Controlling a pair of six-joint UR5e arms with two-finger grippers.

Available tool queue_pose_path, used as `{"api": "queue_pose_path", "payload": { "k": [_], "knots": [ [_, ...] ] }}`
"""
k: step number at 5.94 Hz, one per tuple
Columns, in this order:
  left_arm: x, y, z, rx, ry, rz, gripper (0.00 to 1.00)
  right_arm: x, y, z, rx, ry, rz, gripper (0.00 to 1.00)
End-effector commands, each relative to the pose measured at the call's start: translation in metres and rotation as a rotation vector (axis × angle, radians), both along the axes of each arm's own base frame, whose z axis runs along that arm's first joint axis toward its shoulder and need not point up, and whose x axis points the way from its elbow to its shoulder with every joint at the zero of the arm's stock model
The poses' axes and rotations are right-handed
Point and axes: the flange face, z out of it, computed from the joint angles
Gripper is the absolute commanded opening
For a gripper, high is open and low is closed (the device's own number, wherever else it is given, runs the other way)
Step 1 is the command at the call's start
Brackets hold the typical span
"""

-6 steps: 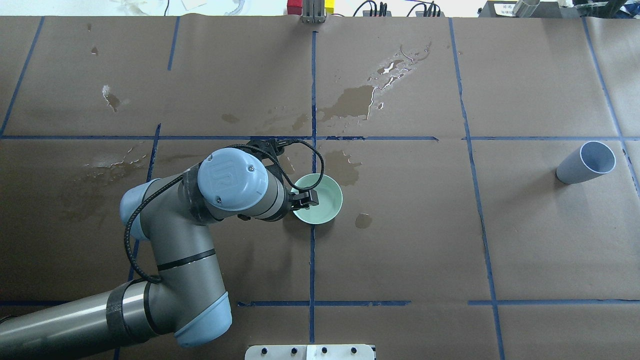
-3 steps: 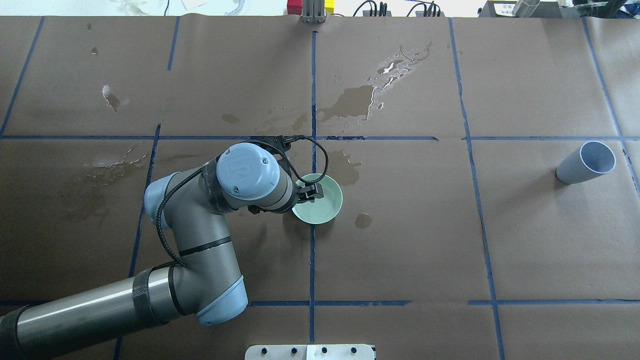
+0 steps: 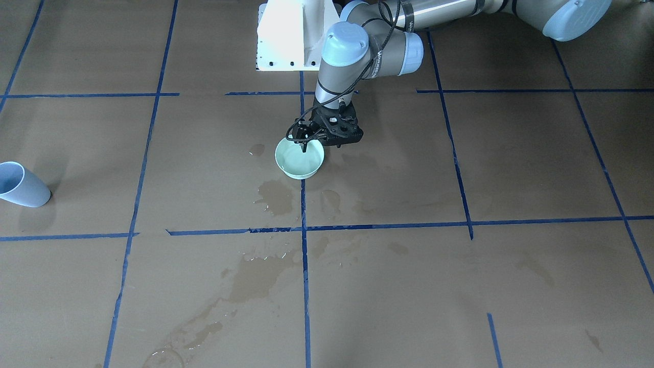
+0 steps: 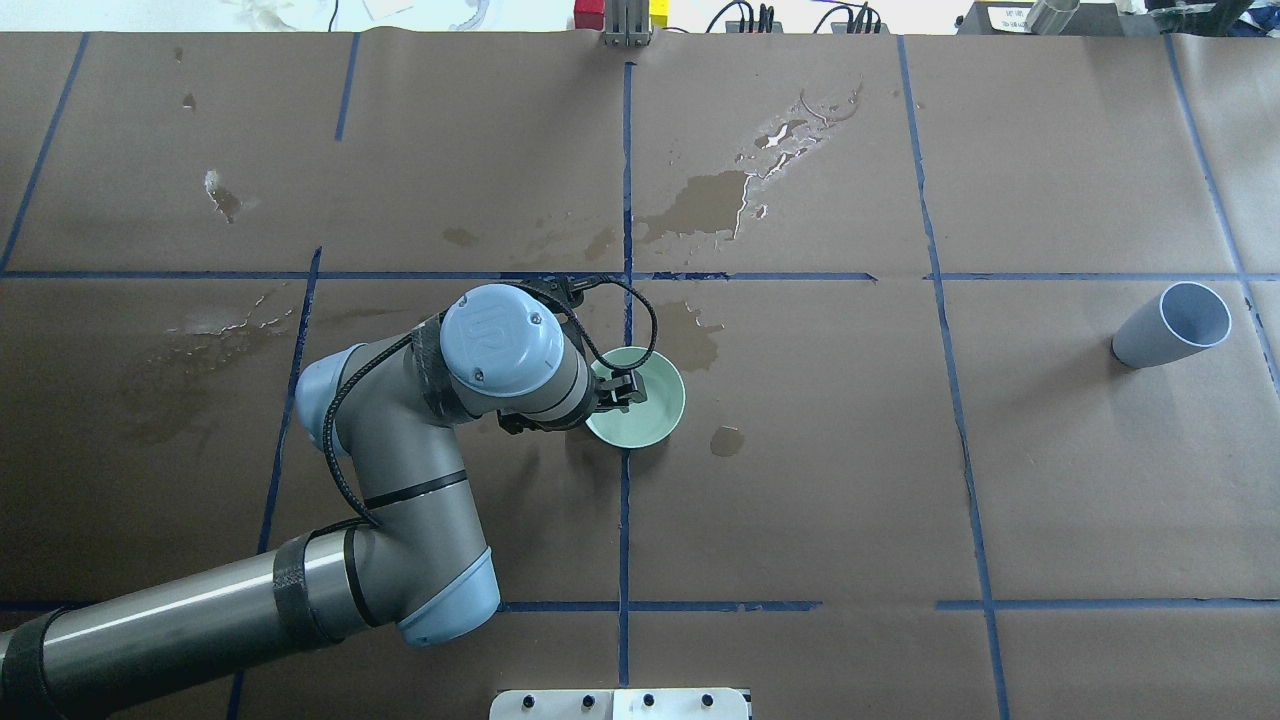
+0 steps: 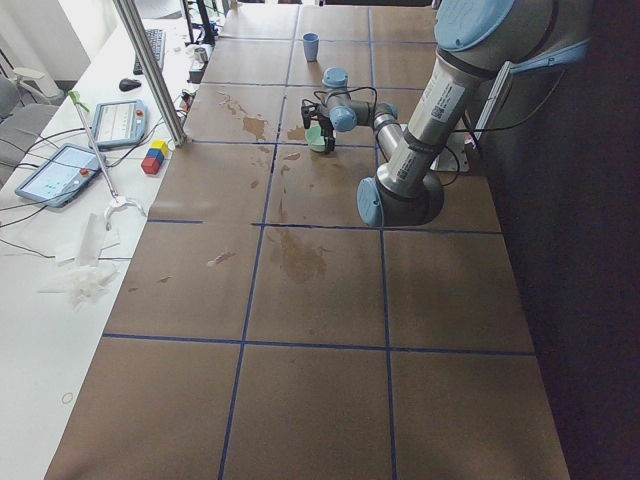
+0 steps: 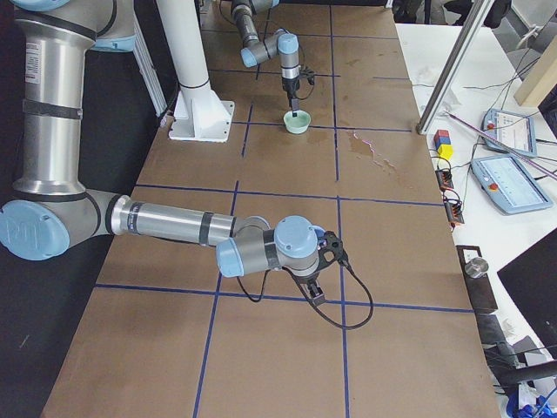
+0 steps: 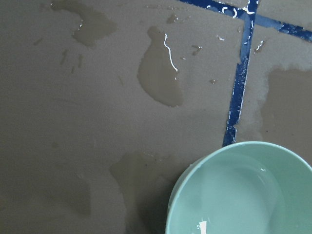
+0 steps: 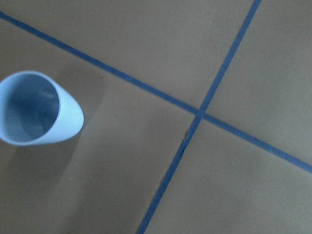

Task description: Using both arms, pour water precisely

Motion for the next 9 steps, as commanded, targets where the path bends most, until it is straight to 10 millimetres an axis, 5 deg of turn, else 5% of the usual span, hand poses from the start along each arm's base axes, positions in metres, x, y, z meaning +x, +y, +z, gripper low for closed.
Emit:
{"api": "queue_pose_path", "payload": {
  "k": [1, 2, 5, 7, 9],
  "knots": [
    [0.002, 0.001, 0.005, -0.005, -0.007, 0.008, 0.94, 0.029, 0.02, -0.059, -0.059, 0.074, -0.074, 1.0],
    [0.004, 0.005, 0.005, -0.03, 0.003, 0.043, 0.82, 0.03, 0.02, -0.058, -0.073, 0.084, -0.074, 1.0],
    [0.004, 0.007, 0.005, -0.027, 0.044, 0.073, 0.11, 0.028, 0.019, -0.058, -0.081, 0.077, -0.069, 1.0],
    [-0.013, -0.016, 0.002, -0.03, 0.054, 0.038, 0.0, 0.029, 0.019, -0.057, -0.082, 0.081, -0.07, 1.0],
    [-0.056, -0.049, 0.008, -0.113, 0.093, 0.073, 0.0, 0.029, 0.019, -0.056, -0.083, 0.083, -0.07, 1.0]
  ]
}}
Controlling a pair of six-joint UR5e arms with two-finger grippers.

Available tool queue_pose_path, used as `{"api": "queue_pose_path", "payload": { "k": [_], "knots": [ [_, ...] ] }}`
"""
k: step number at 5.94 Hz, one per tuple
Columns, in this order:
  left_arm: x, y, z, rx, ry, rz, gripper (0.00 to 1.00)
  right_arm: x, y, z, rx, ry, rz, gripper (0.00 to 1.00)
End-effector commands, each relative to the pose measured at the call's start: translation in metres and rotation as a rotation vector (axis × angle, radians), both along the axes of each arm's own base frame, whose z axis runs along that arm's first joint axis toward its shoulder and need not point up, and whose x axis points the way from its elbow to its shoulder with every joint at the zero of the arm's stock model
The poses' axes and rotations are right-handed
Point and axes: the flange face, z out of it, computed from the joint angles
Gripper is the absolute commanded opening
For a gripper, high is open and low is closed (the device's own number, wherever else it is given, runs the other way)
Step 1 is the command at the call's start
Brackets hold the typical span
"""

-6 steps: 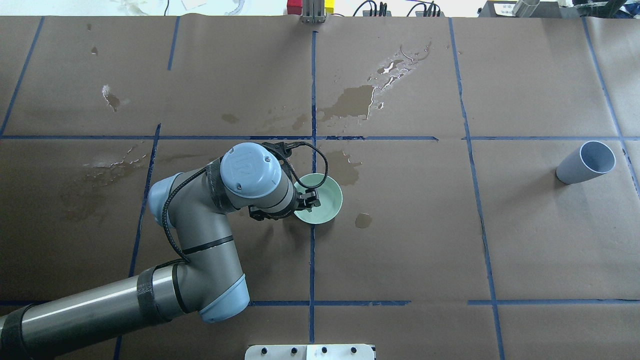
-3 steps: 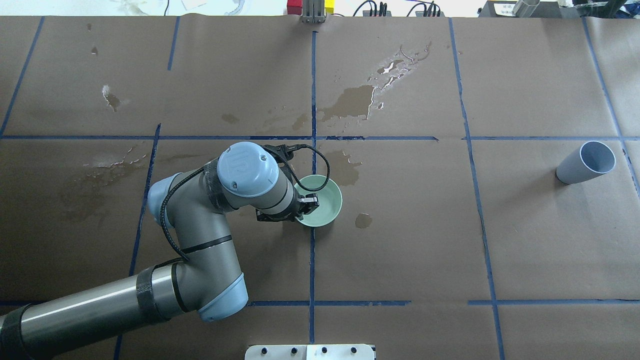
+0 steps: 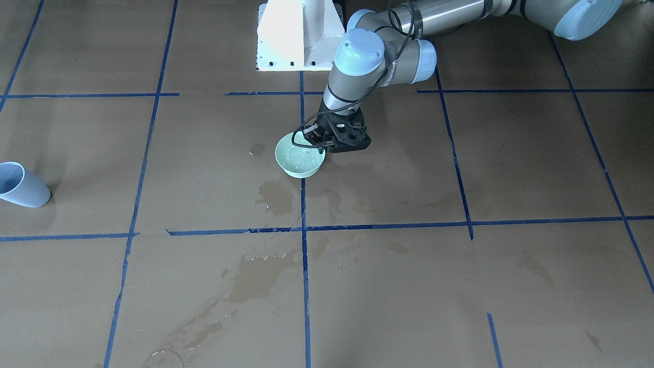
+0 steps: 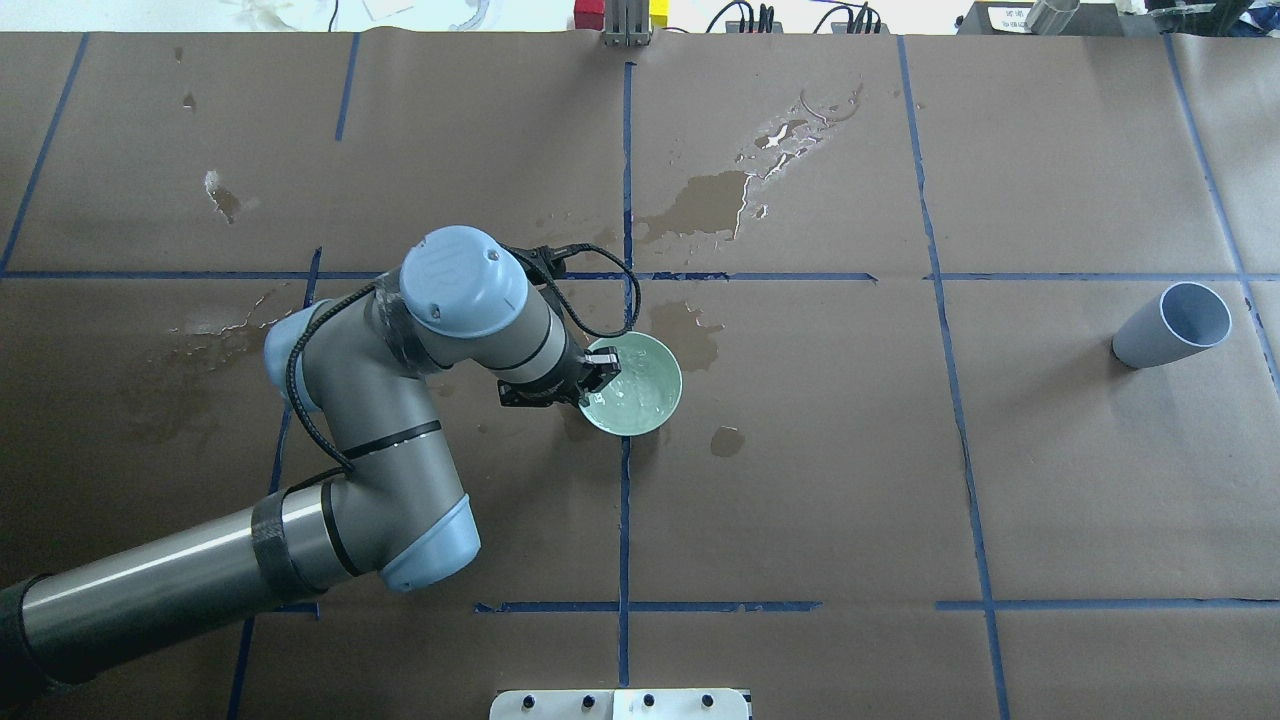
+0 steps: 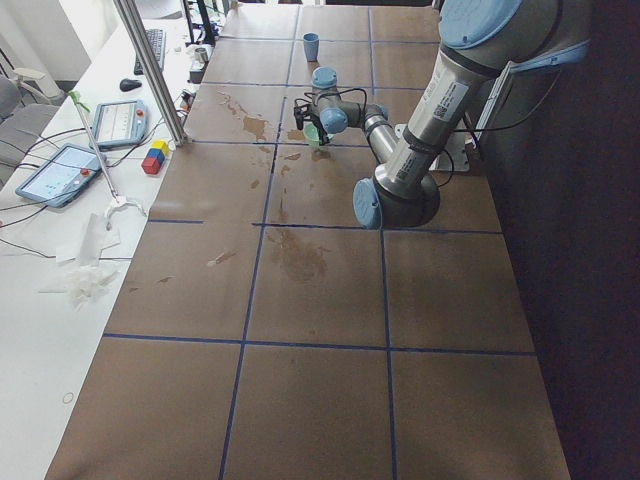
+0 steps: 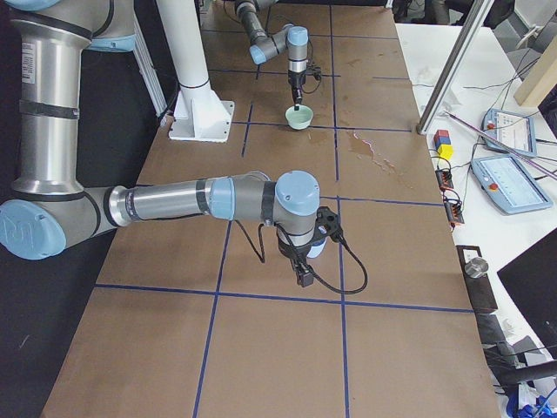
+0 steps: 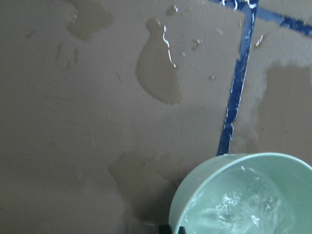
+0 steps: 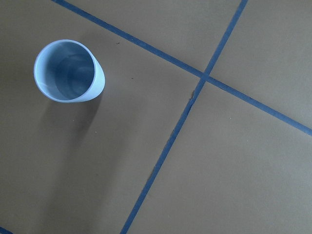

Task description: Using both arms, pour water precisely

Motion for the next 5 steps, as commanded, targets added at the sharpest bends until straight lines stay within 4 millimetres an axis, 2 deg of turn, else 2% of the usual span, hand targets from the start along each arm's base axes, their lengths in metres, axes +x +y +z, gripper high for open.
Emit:
{"api": "queue_pose_path", "payload": {
  "k": [1, 2, 3, 5],
  "knots": [
    [-0.043, -0.006, 0.024, -0.035, 0.017, 0.014, 0.0, -0.001, 0.0, 0.001, -0.001, 0.001, -0.002, 1.0],
    [-0.069, -0.008, 0.039, -0.042, 0.019, 0.003, 0.0, -0.001, 0.0, 0.001, 0.0, 0.001, -0.003, 1.0],
    [-0.09, -0.004, 0.049, 0.024, 0.029, 0.061, 0.0, -0.001, 0.001, 0.001, 0.001, 0.0, -0.004, 1.0],
    [-0.145, -0.014, 0.099, 0.063, 0.006, 0.114, 0.0, -0.001, 0.0, -0.002, 0.01, -0.003, -0.004, 1.0]
  ]
}}
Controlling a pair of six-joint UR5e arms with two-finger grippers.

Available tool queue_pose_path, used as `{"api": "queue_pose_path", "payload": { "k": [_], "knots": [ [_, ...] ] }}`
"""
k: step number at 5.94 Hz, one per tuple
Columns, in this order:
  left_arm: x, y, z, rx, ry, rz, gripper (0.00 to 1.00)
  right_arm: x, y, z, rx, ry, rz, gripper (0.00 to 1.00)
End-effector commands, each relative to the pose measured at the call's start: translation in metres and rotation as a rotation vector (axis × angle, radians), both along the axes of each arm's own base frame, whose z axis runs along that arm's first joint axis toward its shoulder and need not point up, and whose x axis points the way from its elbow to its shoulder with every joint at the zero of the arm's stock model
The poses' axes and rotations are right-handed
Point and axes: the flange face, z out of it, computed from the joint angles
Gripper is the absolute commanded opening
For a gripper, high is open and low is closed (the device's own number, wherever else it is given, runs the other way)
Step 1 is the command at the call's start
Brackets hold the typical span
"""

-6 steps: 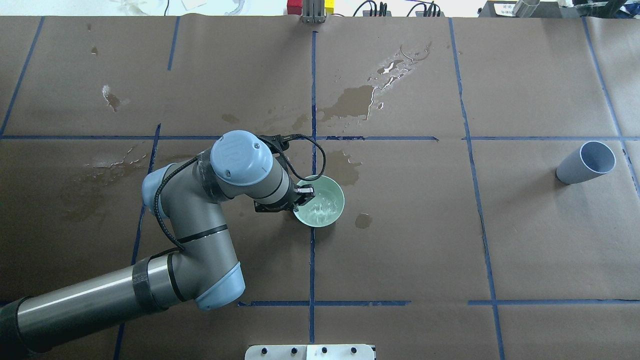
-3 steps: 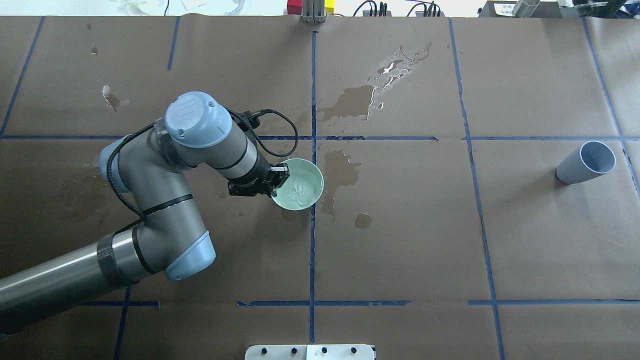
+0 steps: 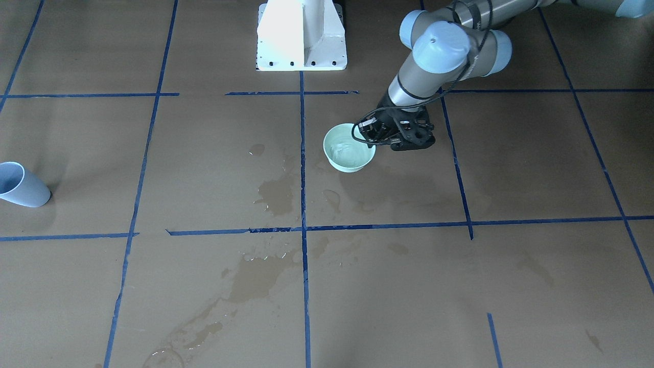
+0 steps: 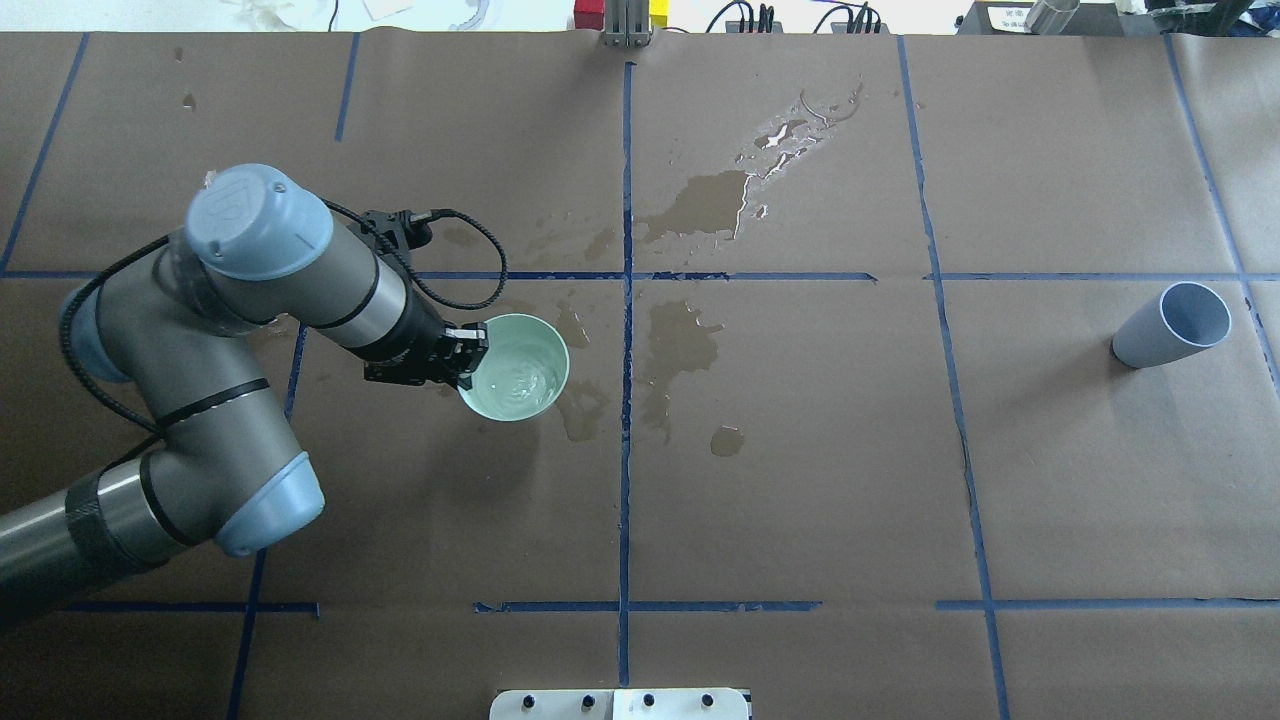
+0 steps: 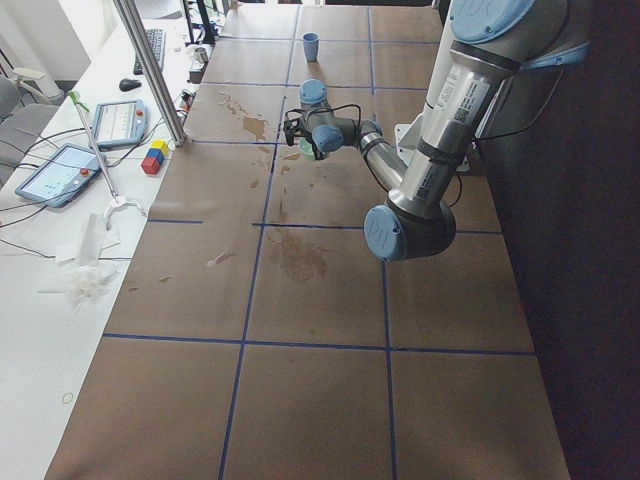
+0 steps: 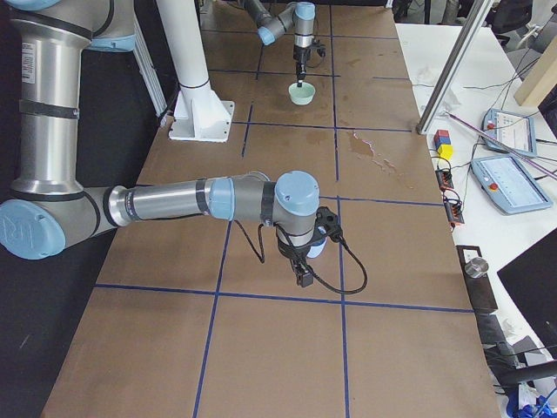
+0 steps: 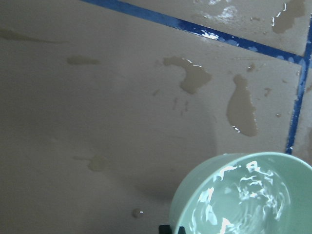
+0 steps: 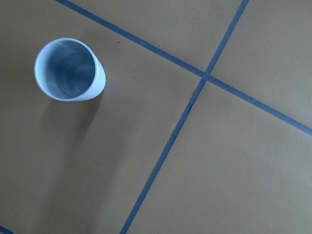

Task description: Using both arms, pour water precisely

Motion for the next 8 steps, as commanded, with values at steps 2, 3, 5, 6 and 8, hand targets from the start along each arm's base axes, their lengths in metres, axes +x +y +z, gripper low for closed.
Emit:
{"api": "queue_pose_path", "payload": {
  "k": [2, 3, 5, 6, 8],
  "knots": [
    [-0.09, -0.006, 0.079, 0.068, 0.005, 0.121, 0.0, -0.001, -0.013, -0.018, 0.038, 0.002, 0.004, 1.0],
    [-0.128, -0.011, 0.117, 0.099, 0.037, 0.152, 0.0, -0.008, -0.019, -0.024, 0.031, -0.005, 0.011, 1.0],
    [-0.198, -0.011, 0.186, 0.166, 0.023, 0.207, 0.01, -0.011, -0.019, -0.036, 0.049, -0.007, 0.005, 1.0],
    [-0.23, -0.019, 0.221, 0.167, 0.039, 0.23, 0.01, -0.011, -0.019, -0.036, 0.05, -0.006, 0.003, 1.0],
    [-0.254, -0.019, 0.277, 0.194, 0.004, 0.269, 0.01, -0.011, -0.017, -0.035, 0.046, -0.007, 0.003, 1.0]
  ]
}}
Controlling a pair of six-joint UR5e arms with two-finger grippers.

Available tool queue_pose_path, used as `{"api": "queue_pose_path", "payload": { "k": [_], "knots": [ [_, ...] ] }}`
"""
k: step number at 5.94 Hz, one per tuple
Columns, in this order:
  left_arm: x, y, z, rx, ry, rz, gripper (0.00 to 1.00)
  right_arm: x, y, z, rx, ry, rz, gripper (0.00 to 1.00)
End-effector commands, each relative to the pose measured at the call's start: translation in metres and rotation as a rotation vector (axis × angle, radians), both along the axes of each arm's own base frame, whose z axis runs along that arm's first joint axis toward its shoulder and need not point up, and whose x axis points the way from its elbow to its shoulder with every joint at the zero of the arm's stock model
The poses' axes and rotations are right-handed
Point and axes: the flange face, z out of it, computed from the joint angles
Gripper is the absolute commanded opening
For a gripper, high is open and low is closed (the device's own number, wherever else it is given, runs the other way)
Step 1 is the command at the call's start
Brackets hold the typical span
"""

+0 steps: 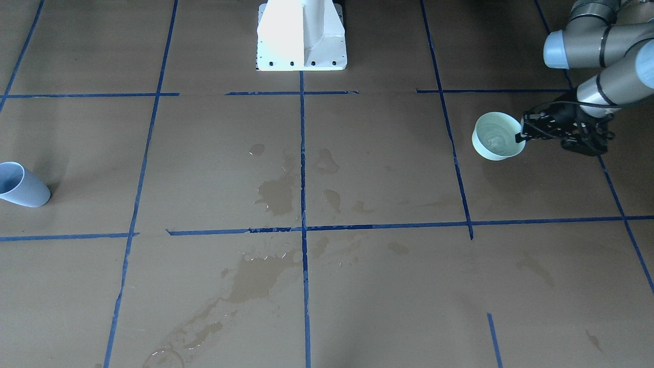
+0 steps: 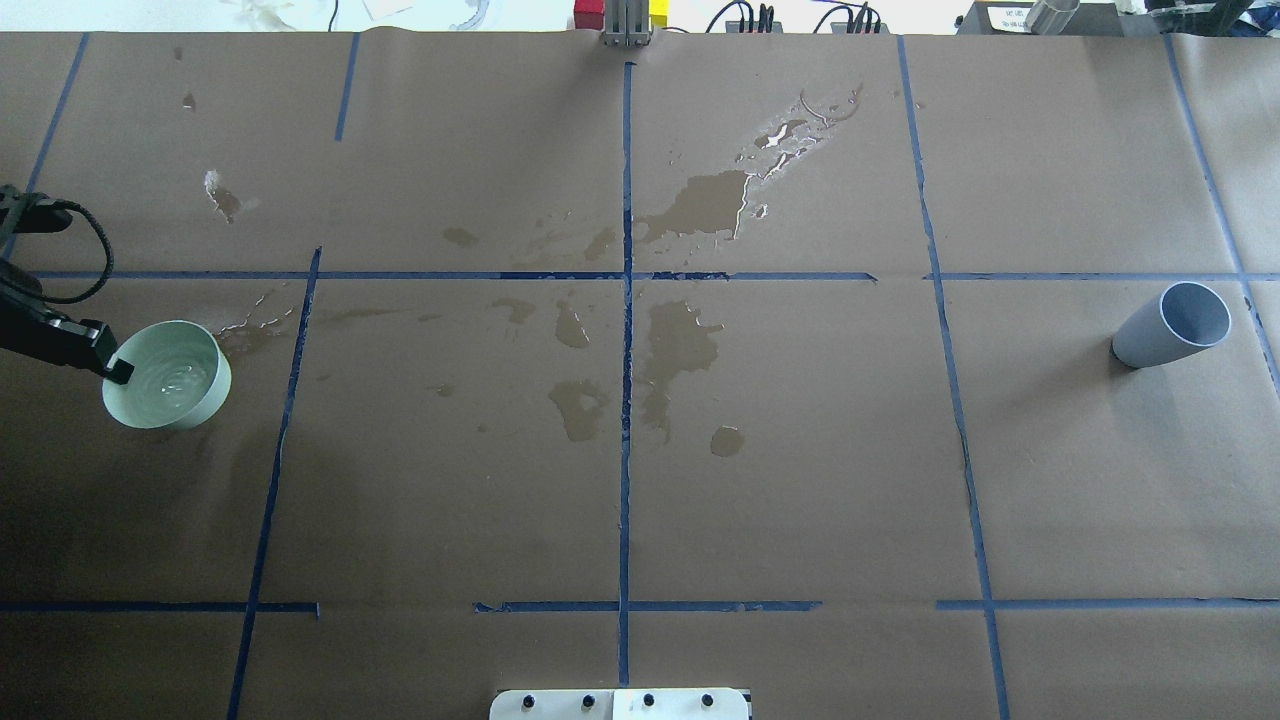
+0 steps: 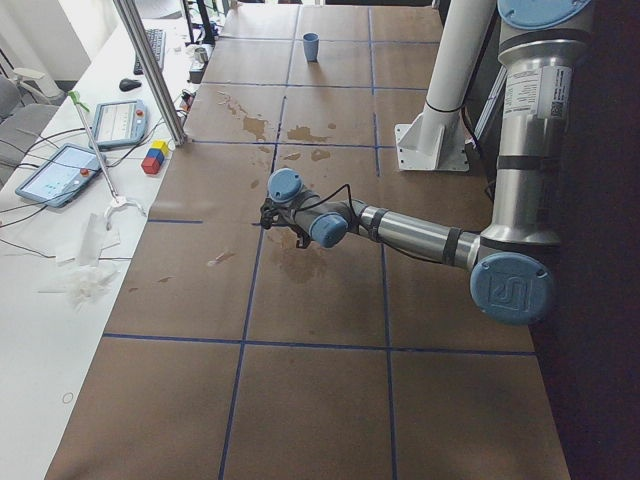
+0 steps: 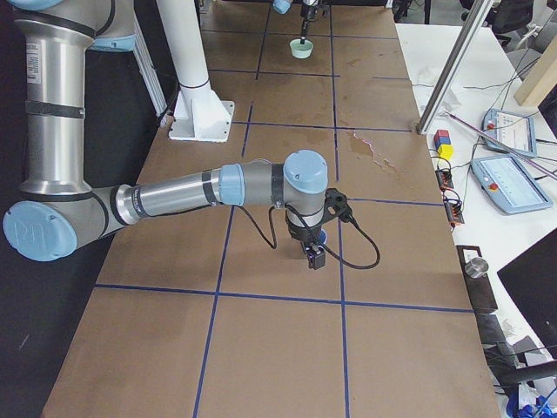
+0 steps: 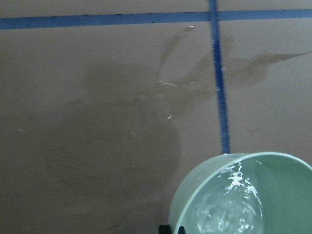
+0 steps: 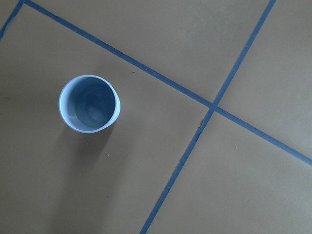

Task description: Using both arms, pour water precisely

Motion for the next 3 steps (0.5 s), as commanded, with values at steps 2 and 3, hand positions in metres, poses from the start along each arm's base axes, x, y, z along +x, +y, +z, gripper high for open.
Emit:
{"api": "queue_pose_path", "payload": {
  "k": [2, 3],
  "knots": [
    [-0.004, -0.004, 0.05, -0.024, -0.038, 0.027, 0.02, -0.004, 0.001, 0.0, 0.0, -0.001, -0.009, 1.0],
    [-0.006, -0.002, 0.055, -0.03, -0.041, 0.027, 0.03, -0.005, 0.001, 0.0, 0.0, -0.003, -0.012, 1.0]
  ]
}}
